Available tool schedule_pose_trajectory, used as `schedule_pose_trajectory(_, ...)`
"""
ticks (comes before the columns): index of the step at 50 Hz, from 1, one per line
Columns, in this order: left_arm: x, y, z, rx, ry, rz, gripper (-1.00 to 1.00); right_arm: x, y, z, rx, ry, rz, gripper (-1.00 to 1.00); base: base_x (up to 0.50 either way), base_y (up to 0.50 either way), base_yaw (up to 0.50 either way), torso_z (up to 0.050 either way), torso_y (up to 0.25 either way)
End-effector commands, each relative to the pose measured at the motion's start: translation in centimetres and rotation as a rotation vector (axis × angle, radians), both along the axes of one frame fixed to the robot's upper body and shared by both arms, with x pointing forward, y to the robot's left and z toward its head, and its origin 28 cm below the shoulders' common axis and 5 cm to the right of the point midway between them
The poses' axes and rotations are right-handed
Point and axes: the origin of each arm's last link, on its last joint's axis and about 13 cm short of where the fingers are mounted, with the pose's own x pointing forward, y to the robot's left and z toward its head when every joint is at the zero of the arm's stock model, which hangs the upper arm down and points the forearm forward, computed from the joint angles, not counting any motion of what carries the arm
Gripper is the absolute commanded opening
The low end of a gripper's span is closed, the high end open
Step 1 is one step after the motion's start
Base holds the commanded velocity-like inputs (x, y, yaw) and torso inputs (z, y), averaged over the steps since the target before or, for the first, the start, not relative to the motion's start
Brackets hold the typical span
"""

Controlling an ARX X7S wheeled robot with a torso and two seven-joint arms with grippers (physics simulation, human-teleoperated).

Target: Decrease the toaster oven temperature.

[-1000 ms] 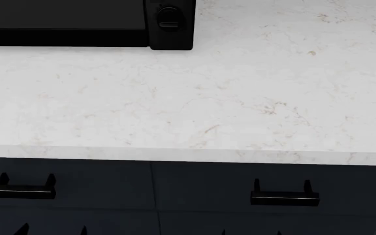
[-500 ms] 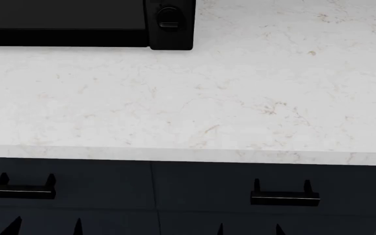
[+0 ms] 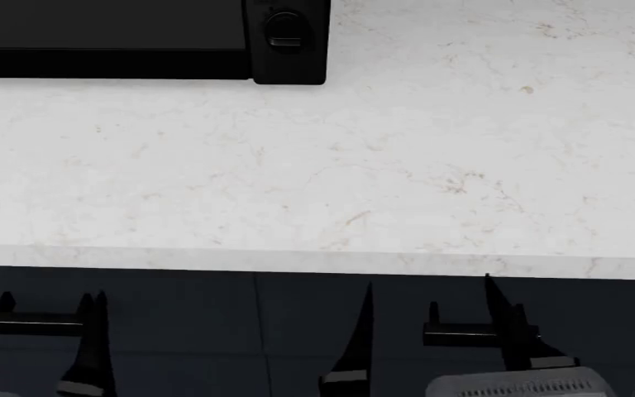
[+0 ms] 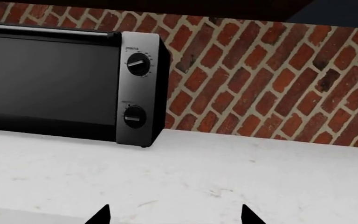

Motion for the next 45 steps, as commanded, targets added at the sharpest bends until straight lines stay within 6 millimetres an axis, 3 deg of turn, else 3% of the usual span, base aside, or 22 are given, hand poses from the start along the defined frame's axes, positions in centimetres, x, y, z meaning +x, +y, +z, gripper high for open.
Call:
schedule_pose_trajectory(1, -3.0, -0.5, 1.6, 0.085, 0.021, -0.298, 1.0, 0.9, -0.3, 5.0, -0.022, -0.05, 0.031, 1.0, 0.0, 0.0, 0.0, 0.0, 0.0)
schedule_pose_trajectory(7, -6.4, -2.2, 1.1, 0.07, 0.092, -0.608, 1.0, 3.0, 0.0, 9.3, 0.033, -0.067, 0.008, 1.0, 0.0, 0.0, 0.0, 0.0, 0.0)
schedule_pose_trajectory(17, -6.3, -2.1, 0.6, 0.071, 0.117, -0.658, 1.0, 5.8, 0.5, 13.9, 0.041, -0.086, 0.04, 1.0, 0.0, 0.0, 0.0, 0.0, 0.0)
schedule_pose_trajectory(25, -6.3, -1.9, 0.5, 0.103, 0.127, -0.756, 1.0, 6.8, 0.8, 15.5, 0.022, -0.098, 0.049, 1.0, 0.0, 0.0, 0.0, 0.0, 0.0)
schedule_pose_trajectory(33, -7.6, -2.4, 0.4, 0.098, 0.132, -0.827, 1.0, 7.6, 1.7, 17.6, 0.063, -0.103, 0.118, 1.0, 0.0, 0.0, 0.0, 0.0, 0.0)
schedule_pose_trajectory(45, -7.1, -2.3, 0.5, 0.096, 0.124, -0.812, 1.0, 7.2, 1.5, 16.6, 0.088, -0.083, 0.109, 1.0, 0.04, 0.14, 0.0, 0.0, 0.0)
